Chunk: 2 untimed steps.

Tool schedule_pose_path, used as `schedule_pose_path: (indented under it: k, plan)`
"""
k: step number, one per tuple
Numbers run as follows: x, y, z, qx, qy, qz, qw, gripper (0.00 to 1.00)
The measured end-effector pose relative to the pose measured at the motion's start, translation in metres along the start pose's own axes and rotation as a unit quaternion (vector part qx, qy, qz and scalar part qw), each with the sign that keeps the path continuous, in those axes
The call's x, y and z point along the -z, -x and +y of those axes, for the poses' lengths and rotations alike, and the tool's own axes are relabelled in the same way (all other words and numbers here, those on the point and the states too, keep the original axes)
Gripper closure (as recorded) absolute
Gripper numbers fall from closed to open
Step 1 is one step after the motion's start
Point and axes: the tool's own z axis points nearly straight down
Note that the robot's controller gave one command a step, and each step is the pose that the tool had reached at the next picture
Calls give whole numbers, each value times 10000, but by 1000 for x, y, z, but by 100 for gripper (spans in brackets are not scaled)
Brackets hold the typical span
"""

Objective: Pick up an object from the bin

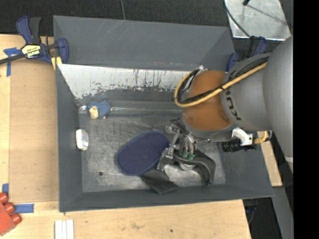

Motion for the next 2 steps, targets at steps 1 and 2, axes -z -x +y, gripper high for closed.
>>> schedule_pose_path:
  k: [1,2]
  plan:
    - [5,3,2,9,23,-50,10000,100]
    - [171,18,-7,381,14,-47,9993,100]
